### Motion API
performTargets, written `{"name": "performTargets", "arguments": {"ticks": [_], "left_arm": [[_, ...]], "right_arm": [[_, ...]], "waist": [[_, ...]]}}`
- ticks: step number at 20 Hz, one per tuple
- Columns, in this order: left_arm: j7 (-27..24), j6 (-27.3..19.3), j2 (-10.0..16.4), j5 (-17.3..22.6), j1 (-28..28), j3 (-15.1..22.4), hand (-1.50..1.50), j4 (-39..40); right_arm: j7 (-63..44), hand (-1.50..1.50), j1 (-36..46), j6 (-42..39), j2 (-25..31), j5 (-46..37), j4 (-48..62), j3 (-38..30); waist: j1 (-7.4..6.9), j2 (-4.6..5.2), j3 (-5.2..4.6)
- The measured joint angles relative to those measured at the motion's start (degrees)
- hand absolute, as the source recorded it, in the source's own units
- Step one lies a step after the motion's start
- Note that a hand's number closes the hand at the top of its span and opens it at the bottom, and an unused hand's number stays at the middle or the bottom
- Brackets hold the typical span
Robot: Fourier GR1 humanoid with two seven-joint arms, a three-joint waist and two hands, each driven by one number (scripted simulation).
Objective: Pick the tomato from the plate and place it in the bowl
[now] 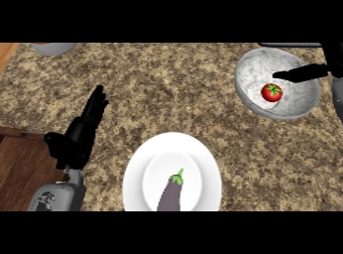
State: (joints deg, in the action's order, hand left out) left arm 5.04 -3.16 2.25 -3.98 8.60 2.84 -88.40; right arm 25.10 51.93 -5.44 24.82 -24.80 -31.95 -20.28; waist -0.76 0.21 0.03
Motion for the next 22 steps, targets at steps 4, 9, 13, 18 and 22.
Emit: {"name": "performTargets", "arguments": {"ticks": [4, 9, 13, 18, 22], "left_arm": [[-0.7, -0.6, -0.1, -0.3, 0.8, -0.6, 0.00, 1.2], [-1.5, 0.2, 0.3, 0.3, 0.1, -1.1, 0.00, 1.6], [-1.5, -0.2, -0.1, -0.5, -0.5, -0.5, 0.00, 0.9], [-0.4, 0.0, 0.0, 0.1, 0.5, -0.8, 0.00, 0.8], [0.8, 0.2, 0.2, 0.2, 0.9, -1.0, 0.00, 0.0]], "right_arm": [[-2.0, -1.50, 0.7, -4.9, 3.2, 4.2, 0.4, -3.1], [-2.7, -1.50, -1.3, -11.5, 6.4, 9.2, 1.5, -6.2], [-2.1, -1.50, -2.9, -17.5, 9.6, 12.4, 2.4, -7.8], [1.3, -1.50, -5.6, -24.3, 12.6, 14.5, 4.3, -8.2], [4.2, -1.50, -7.8, -26.2, 13.8, 14.7, 4.8, -7.3]], "waist": [[0.37, -0.10, -0.02], [0.48, -0.13, -0.03], [0.39, -0.11, -0.01], [0.32, -0.06, 0.00], [0.24, -0.05, -0.01]]}}
